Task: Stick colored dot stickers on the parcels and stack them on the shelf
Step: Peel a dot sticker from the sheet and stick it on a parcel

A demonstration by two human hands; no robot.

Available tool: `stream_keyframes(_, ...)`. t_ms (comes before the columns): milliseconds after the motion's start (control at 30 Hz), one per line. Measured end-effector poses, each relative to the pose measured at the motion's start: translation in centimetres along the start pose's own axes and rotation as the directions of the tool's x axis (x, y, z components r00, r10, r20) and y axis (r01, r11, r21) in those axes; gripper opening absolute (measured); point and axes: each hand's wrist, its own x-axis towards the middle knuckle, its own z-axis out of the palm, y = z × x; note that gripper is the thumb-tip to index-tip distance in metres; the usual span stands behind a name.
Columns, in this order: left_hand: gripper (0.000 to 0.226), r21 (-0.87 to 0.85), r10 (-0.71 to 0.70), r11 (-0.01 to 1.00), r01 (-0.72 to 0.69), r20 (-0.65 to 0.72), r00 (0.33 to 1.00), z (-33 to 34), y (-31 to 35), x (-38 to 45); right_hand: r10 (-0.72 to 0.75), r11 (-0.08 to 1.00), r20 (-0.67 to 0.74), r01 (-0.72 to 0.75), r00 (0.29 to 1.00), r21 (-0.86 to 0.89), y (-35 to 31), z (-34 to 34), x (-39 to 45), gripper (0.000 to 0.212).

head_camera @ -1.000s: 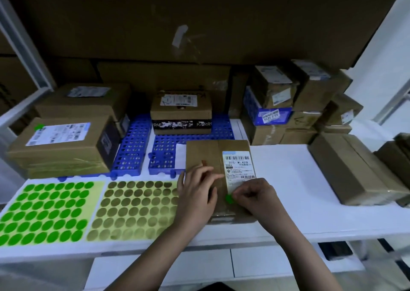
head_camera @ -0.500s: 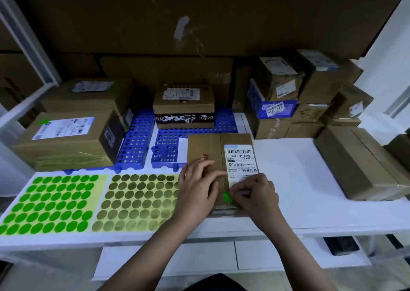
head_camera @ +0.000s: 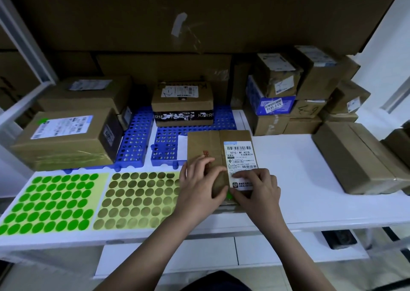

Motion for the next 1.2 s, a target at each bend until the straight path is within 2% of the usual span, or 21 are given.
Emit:
stream_keyframes(133,0.043,0.038,-0.023,0.999,0.024,-0.019,1.0,0.2,0.2,0.1,-0.014,0.999,-0.046,0.013,0.999,-0.036,0.0,0.3,-0.5,0.048)
stream_keyframes(233,0.04,0.065,-0.013,0.998,0.016,-0.04,0.999,0.3,0.3,0.2,-0.041,0.999,-0.053,0.039,0.998,-0.032,-0.1,0.7,-0.8,0.044)
stream_keyframes(300,0.044,0.078,0.021,0.997,-0.02,-0.007,1.0,0.3,0.1,0.0,-0.055,0.996,-0.076,0.06,0.996,0.06,0.5,0.8,-0.8,0.039)
stream_keyframes(367,0.049,0.091,0.064,0.993,-0.068,0.049,0.997,0.1,-0.4,-0.4,-0.026,0.97,-0.08,0.045,0.996,0.239,1.0,0.5,-0.6,0.037)
stream_keyframes(433,0.055,0.104,0.101,0.989,-0.11,0.094,0.99,-0.2,-0.8,-0.6,0.05,0.92,-0.043,-0.03,0.998,0.39,1.2,-0.2,-0.2,0.04)
stream_keyframes(533,0.062,0.043,0.102,0.993,-0.108,0.125,0.987,-0.7,-0.8,-0.5,0.228,0.819,0.076,-0.233,0.971,0.525,1.7,-0.3,0.4,0.035)
stream_keyframes(633,0.058,-0.274,-0.021,0.961,0.043,0.082,0.996,-1.1,-0.9,-0.4,0.355,0.691,0.161,-0.374,0.921,0.619,2.1,-0.5,1.1,0.029)
stream_keyframes(733,0.045,-0.592,-0.289,0.776,0.22,-0.023,0.957,-2.2,-0.9,0.2,0.426,0.606,0.25,-0.479,0.87,0.635,2.1,-1.1,2.3,0.029)
stream_keyframes(800,0.048,-0.719,-0.474,0.571,0.396,0.105,0.874,-3.0,-1.0,1.2,0.437,0.58,0.333,-0.545,0.836,0.606,2.2,-1.4,3.3,0.032)
stream_keyframes(867,0.052,-0.772,-0.565,0.333,0.541,0.296,0.77,-3.0,-1.6,2.1,0.434,0.524,0.436,-0.614,0.789,0.59,2.3,-1.5,4.0,0.034)
stream_keyframes(933,0.053,-0.784,-0.596,0.169,0.598,0.402,0.695,-2.9,-2.1,2.5,0.423,0.47,0.523,-0.672,0.74,0.572,2.2,-1.5,4.2,0.037)
stream_keyframes(967,0.051,-0.776,-0.601,0.124,0.619,0.438,0.669,-2.7,-2.3,2.6,0.418,0.44,0.56,-0.699,0.715,0.564,2.1,-1.4,4.3,0.04)
stream_keyframes(1067,0.045,-0.763,-0.596,0.031,0.645,0.504,0.625,-1.8,-2.6,2.6,0.385,0.315,0.644,-0.751,0.661,0.581,2.2,-1.1,4.1,0.048)
stream_keyframes(1133,0.047,-0.749,-0.557,-0.066,0.659,0.575,0.599,-1.5,-2.2,2.6,0.354,0.255,0.671,-0.758,0.651,0.6,2.0,-1.1,3.9,0.046)
stream_keyframes(1200,0.046,-0.73,-0.549,-0.109,0.675,0.611,0.571,-1.8,-1.6,2.7,0.345,0.216,0.688,-0.768,0.638,0.603,1.9,-1.2,3.7,0.046)
